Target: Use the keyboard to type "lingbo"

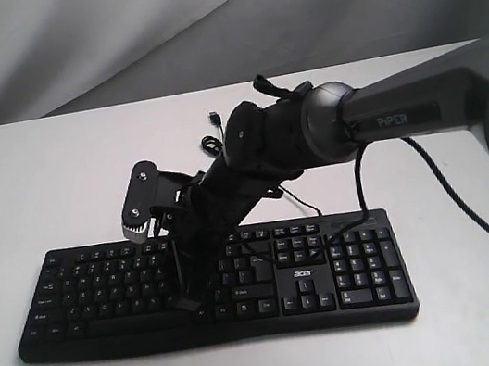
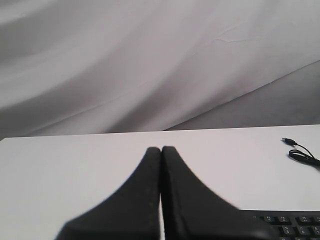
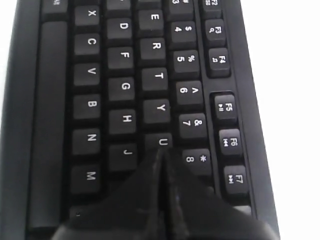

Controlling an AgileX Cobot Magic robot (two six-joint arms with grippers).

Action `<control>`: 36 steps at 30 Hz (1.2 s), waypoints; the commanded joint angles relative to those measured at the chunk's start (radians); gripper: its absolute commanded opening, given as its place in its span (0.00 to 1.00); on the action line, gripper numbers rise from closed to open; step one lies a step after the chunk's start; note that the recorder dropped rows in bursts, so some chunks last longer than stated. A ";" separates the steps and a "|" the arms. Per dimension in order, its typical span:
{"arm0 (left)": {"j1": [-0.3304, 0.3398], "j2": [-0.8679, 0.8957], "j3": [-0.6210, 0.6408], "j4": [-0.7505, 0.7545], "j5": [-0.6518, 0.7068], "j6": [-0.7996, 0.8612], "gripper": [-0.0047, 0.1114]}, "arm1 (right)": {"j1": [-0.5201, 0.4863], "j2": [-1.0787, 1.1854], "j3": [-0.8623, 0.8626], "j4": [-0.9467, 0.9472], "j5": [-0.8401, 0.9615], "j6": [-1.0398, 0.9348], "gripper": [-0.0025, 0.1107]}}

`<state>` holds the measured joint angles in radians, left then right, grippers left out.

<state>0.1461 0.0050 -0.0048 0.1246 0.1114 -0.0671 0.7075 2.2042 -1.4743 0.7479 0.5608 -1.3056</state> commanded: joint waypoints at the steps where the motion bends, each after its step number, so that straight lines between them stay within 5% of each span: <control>1: -0.007 -0.005 0.005 0.000 -0.007 -0.002 0.04 | 0.024 -0.058 0.001 0.002 0.019 0.011 0.02; 36: -0.007 -0.005 0.005 0.000 -0.007 -0.002 0.04 | 0.082 0.011 0.001 -0.002 0.007 0.010 0.02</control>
<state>0.1461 0.0050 -0.0048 0.1246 0.1114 -0.0671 0.7867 2.2063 -1.4743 0.7480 0.5738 -1.2909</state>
